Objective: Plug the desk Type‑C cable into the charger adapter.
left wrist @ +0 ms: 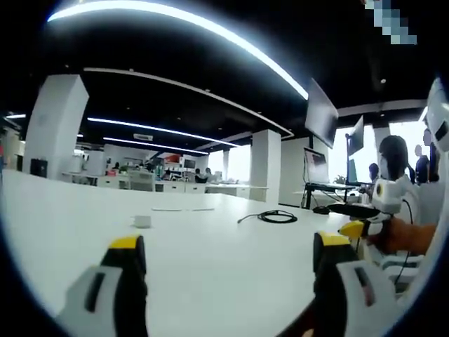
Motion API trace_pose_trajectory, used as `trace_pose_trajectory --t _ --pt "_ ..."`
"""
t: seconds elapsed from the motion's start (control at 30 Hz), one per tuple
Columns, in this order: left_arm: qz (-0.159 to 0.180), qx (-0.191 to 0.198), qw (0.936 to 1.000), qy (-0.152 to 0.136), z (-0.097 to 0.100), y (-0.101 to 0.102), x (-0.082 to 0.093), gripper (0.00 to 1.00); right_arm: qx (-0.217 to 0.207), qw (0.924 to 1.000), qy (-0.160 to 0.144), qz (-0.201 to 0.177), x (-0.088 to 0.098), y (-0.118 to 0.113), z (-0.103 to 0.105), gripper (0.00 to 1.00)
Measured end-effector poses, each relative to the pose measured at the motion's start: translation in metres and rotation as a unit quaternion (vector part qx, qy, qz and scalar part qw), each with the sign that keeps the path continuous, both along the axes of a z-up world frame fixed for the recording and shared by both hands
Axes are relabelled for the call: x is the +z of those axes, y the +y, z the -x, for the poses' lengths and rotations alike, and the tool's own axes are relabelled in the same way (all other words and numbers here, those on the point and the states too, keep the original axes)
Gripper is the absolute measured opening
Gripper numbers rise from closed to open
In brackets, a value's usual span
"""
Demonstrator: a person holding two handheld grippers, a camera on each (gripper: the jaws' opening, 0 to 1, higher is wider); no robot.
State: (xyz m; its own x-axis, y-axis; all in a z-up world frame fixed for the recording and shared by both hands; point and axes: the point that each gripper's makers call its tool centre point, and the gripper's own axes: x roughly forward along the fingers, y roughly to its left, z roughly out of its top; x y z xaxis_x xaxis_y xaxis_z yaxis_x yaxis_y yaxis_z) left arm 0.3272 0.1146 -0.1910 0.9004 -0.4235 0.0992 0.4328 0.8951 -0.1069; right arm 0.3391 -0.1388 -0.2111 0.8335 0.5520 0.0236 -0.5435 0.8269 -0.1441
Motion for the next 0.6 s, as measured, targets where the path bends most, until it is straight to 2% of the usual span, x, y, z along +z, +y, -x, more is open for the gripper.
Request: trace_pose_trajectory --t 0.6 --pt "-0.003 -0.003 1.0000 0.004 -0.0019 -0.0006 -0.0015 1.00 0.003 1.0000 0.000 -0.001 0.0023 0.0055 0.0003 1.00"
